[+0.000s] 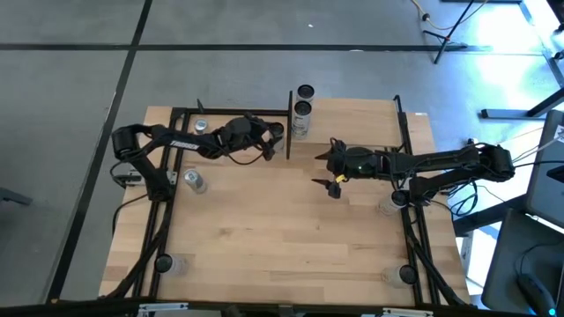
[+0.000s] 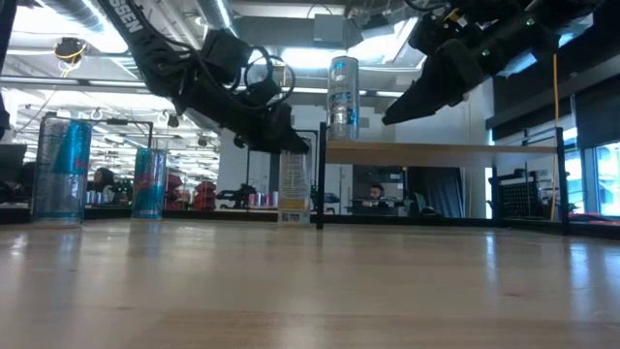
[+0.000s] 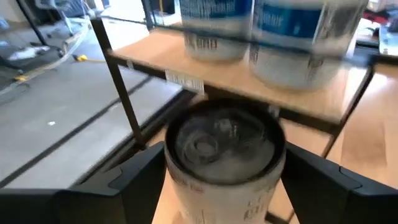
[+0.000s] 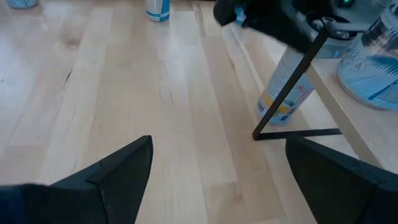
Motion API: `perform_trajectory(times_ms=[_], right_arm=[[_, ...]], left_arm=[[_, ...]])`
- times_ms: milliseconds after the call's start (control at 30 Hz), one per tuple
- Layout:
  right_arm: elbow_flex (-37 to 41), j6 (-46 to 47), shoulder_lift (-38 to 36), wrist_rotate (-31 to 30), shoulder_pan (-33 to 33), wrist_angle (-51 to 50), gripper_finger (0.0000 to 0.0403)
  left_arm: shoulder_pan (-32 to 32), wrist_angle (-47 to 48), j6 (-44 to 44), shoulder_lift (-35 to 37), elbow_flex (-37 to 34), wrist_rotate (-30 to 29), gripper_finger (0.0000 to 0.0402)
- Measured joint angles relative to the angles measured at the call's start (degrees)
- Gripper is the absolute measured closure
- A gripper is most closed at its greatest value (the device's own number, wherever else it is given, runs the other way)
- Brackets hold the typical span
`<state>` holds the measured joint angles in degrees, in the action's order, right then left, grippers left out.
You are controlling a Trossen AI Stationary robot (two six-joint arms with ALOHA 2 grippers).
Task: Place canned beverage on shelf
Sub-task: Put the top white yellow soda can on the shelf
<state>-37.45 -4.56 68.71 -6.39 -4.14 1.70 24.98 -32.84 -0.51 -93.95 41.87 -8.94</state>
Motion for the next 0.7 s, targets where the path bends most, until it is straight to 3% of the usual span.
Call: perform_trajectory(times_ms=[167, 367, 467, 700], right_arm=[[0.0, -0.2, 1.7, 0.0, 0.0, 1.2, 0.0052], [0.0, -0.6, 3.9, 0.0, 0.0, 2.1, 0.0052], [0.0, -0.6, 3.9, 0.0, 0.1, 2.1, 0.0052], [0.0, -0.6, 3.9, 0.2, 0.1, 2.2, 0.0052]], left_arm=[[0.3, -0.5, -0.2, -0.6, 0.0, 0.5, 0.0128], [-0.5, -0.4, -1.8, -0.5, 0.0, 2.0, 0.0184], [-1.8, 3.7, -2.3, 1.7, 0.0, 2.6, 0.0206], [-7.9, 18.6, -5.1, 11.4, -0.1, 4.4, 0.0205]])
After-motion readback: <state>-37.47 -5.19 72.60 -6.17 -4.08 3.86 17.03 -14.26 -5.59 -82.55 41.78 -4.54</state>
